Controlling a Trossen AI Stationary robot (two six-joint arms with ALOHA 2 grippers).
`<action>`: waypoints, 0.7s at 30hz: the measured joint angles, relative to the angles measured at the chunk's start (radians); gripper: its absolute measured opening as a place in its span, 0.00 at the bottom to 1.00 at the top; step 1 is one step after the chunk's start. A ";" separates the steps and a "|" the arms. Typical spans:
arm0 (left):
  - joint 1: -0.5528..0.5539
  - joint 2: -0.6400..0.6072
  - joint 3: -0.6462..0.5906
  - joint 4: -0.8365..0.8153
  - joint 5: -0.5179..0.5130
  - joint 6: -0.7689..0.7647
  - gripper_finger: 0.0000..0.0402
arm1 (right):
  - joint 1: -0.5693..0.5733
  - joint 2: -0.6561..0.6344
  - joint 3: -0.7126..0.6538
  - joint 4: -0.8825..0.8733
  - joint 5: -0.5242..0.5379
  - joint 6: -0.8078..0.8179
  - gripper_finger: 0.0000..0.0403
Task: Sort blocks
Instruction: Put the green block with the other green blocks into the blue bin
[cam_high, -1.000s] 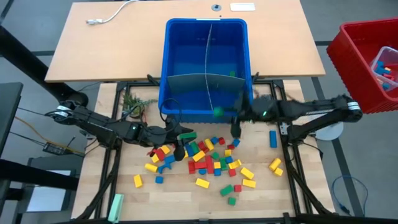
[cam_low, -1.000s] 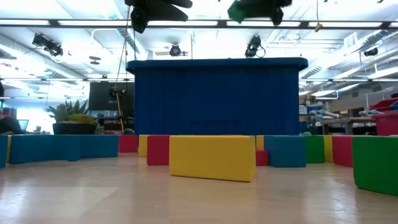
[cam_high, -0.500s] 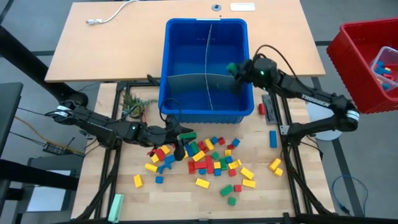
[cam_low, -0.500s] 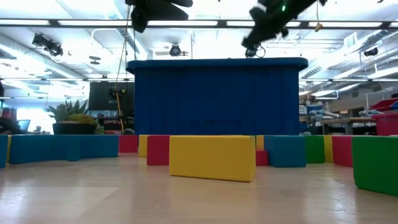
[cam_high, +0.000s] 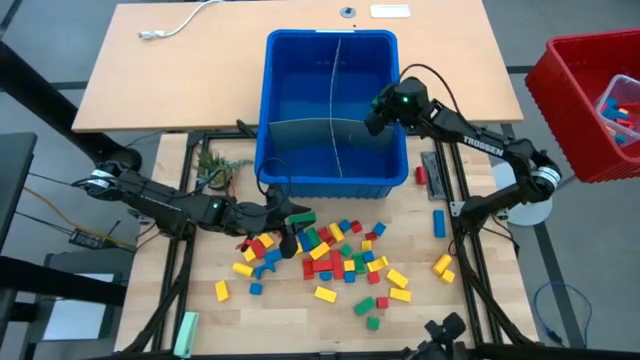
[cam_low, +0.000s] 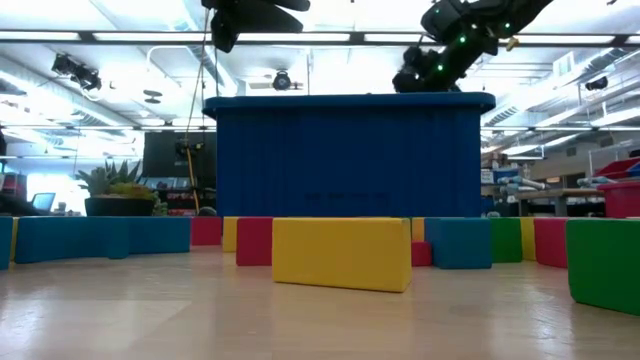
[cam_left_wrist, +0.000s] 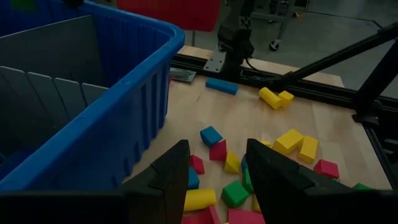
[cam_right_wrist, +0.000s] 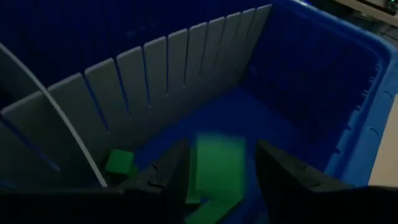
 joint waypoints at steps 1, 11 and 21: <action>0.000 0.000 0.000 0.000 0.000 0.000 0.41 | -0.002 -0.003 0.000 0.000 0.002 0.009 0.44; 0.000 0.000 0.000 0.002 0.000 0.000 0.41 | 0.012 -0.107 0.000 -0.025 -0.098 0.064 0.64; 0.000 0.000 0.000 0.011 0.000 0.000 0.41 | 0.191 -0.213 0.000 -0.153 -0.678 0.133 0.60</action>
